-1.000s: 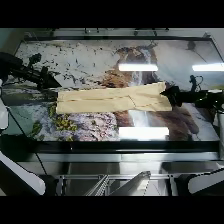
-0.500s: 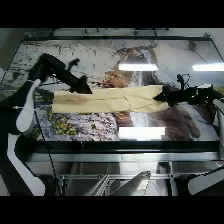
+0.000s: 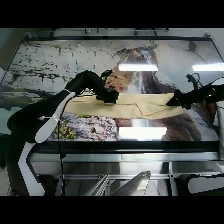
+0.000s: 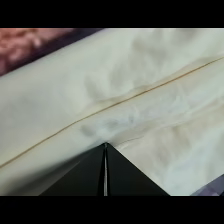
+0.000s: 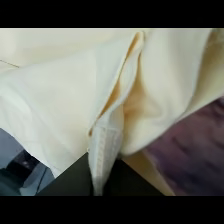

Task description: Fold the shirts.

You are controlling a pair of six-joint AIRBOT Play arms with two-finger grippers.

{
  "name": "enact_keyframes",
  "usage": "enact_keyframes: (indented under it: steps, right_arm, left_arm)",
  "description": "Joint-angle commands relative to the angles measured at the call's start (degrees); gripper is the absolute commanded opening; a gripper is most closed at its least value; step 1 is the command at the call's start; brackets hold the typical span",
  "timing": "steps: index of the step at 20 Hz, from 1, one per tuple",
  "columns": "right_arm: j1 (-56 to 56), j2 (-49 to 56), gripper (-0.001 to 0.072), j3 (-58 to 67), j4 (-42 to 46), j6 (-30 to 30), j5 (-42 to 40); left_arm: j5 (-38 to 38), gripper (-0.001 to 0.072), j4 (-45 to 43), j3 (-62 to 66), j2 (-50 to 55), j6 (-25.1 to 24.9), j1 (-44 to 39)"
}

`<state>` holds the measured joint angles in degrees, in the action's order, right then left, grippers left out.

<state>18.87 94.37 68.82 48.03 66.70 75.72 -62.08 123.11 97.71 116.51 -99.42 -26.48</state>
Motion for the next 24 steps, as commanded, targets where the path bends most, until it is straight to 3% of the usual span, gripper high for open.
enact_keyframes:
  steps: [1,5,10,14,19,20,21,22,23,24]
  right_arm:
    - [2.60,-3.82,0.0019,0.17,1.11,-0.04,1.57]
    - [6.40,-8.76,0.0019,3.15,-4.96,-0.02,7.54]
    - [-2.73,-15.80,0.0019,4.55,-22.45,-0.09,6.21]
    - [-27.06,-15.19,0.0019,4.55,-26.23,-1.25,-11.37]
    - [-50.75,-2.03,0.0024,4.72,-27.80,-1.66,-36.17]
    - [-53.18,1.29,0.0180,4.79,-31.21,-3.41,-38.03]
    - [-54.62,3.63,0.0426,4.81,-35.91,-7.43,-37.22]
    - [-55.17,4.92,0.0472,4.79,-40.19,-12.15,-34.23]
    - [-55.01,5.16,0.0343,4.79,-43.36,-16.02,-30.01]
    - [-54.07,4.33,0.0280,4.79,-44.46,-17.94,-25.22]
  left_arm:
    - [2.25,0.0021,-2.93,-0.28,0.83,1.51,-4.61]
    - [-7.52,0.0023,-0.09,5.97,-1.92,0.61,-4.59]
    - [-22.01,0.0022,-0.57,10.10,-17.55,-1.97,6.99]
    - [-27.12,0.0023,-0.02,-2.40,-31.41,-2.08,20.20]
    - [-22.27,0.0023,0.09,-28.20,-46.69,-4.57,28.61]
    - [-20.22,0.0023,0.13,-33.27,-49.07,-4.70,28.98]
    - [-18.03,0.0023,0.11,-37.55,-51.17,-4.92,29.00]
    - [-15.85,0.0024,0.15,-41.42,-53.07,-5.33,28.98]
    - [-14.45,0.0024,0.79,-44.41,-54.60,-5.62,29.00]
    - [-13.38,0.0023,2.45,-46.99,-56.24,-6.73,29.00]
